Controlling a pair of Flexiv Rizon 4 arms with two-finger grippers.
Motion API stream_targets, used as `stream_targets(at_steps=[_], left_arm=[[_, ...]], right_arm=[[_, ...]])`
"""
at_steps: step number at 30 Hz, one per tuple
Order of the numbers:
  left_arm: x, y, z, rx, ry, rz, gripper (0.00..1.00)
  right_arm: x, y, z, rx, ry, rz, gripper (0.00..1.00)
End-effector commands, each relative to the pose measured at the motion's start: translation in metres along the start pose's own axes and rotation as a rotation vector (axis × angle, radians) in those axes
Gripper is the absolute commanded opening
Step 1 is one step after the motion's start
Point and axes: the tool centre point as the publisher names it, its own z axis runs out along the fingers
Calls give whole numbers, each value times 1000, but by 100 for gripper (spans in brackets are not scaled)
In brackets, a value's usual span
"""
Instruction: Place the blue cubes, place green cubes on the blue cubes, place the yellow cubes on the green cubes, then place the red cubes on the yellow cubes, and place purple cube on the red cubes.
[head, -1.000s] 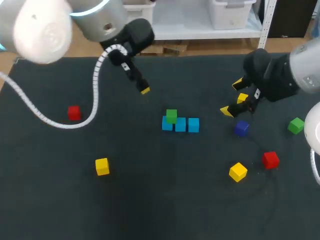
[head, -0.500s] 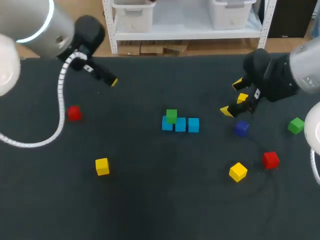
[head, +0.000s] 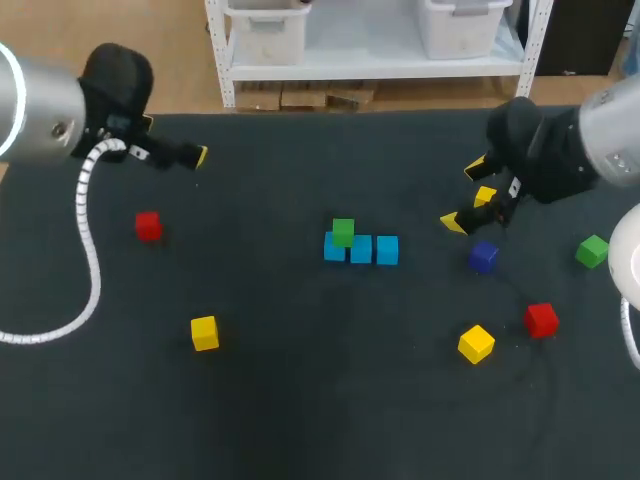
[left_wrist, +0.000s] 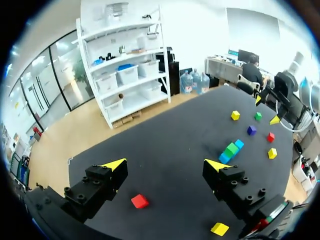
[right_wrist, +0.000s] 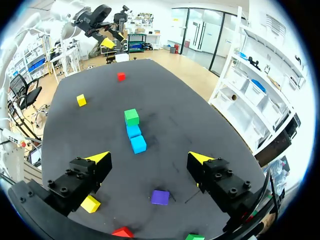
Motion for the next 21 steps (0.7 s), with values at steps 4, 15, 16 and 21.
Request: stream_targets(at_steps=[4,15,16,21], left_arm=[[0,-1,0,4,-86,7,100],[-2,-3,-1,13,-86,16,100],[-2,-3,-1,13,-86,16,100],[-2,-3,-1,13,-86,16,100]], right_arm=[[0,-1,0,-3,-2,0,100],[0,-1,0,-3,-2,0,100],[0,-1,0,-3,-2,0,100],[0,-1,0,-3,-2,0,100]])
